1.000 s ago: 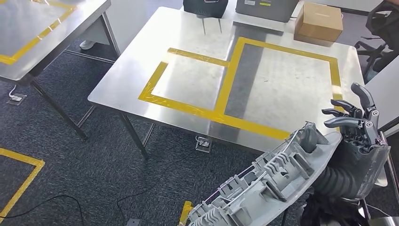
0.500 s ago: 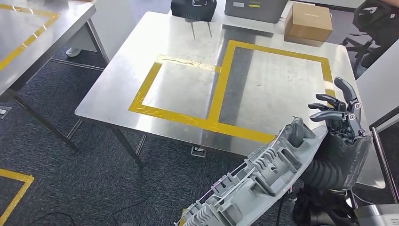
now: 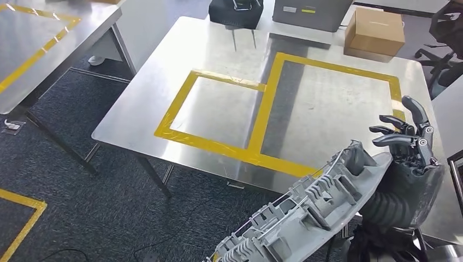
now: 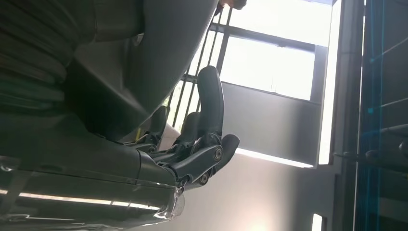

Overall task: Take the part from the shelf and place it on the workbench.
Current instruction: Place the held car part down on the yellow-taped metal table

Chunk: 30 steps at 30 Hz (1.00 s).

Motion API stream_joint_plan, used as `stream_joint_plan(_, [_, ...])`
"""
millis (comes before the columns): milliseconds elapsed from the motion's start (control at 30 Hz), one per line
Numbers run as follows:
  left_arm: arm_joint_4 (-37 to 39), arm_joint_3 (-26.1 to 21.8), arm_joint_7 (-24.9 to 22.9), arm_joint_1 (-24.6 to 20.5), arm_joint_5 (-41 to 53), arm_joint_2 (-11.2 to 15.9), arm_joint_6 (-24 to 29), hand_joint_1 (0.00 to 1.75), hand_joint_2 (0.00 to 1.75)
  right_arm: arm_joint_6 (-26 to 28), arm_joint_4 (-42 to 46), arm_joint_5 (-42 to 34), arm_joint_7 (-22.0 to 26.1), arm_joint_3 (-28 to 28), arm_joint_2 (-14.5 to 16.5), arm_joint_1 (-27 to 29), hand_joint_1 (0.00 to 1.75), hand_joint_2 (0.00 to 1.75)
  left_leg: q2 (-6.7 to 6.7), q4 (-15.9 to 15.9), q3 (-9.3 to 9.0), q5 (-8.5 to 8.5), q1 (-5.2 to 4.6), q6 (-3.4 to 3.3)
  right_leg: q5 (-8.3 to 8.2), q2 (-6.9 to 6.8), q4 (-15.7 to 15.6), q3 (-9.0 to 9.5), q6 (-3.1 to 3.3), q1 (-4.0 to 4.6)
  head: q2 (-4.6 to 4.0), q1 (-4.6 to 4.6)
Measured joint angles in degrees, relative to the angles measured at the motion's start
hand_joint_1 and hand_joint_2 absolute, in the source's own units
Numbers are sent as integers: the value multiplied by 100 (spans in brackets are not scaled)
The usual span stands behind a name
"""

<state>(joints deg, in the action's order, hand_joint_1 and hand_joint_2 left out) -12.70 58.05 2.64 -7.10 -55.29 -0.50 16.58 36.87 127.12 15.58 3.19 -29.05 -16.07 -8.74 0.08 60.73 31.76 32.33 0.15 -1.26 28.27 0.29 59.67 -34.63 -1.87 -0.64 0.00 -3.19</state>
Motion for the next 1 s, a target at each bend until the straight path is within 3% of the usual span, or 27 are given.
stream_joint_plan(267, [0, 0, 0, 7, 12, 2, -5, 0, 175, 0, 4, -28, 82, 88, 18, 6, 175, 175, -7, -82, -45, 7, 0, 26, 39, 0, -5, 9, 59, 9, 0, 143])
stream_joint_plan(700, [0, 7, 0, 7, 62, 2, -19, 0, 175, -3, 68, 158, 75, 142, 21, 8, 175, 175, -11, -88, -57, 4, 6, 40, 36, 0, -30, 43, 62, 7, 0, 148])
stream_joint_plan(833, [0, 11, -1, 7, 124, 2, -72, 0, 175, -255, 130, 441, -638, 119, -54, -386, 175, 175, 8, -90, -65, 4, 4, 39, 33, 2, -39, 55, 60, 4, 0, 143])
stream_joint_plan(1000, [0, 26, 26, 0, 232, 1, -164, 0, 175, -1210, -19, 226, -1864, 31, -268, -1639, 175, 175, 57, -91, -69, 4, -2, 39, 19, 20, -42, 60, 56, -4, 0, 141])
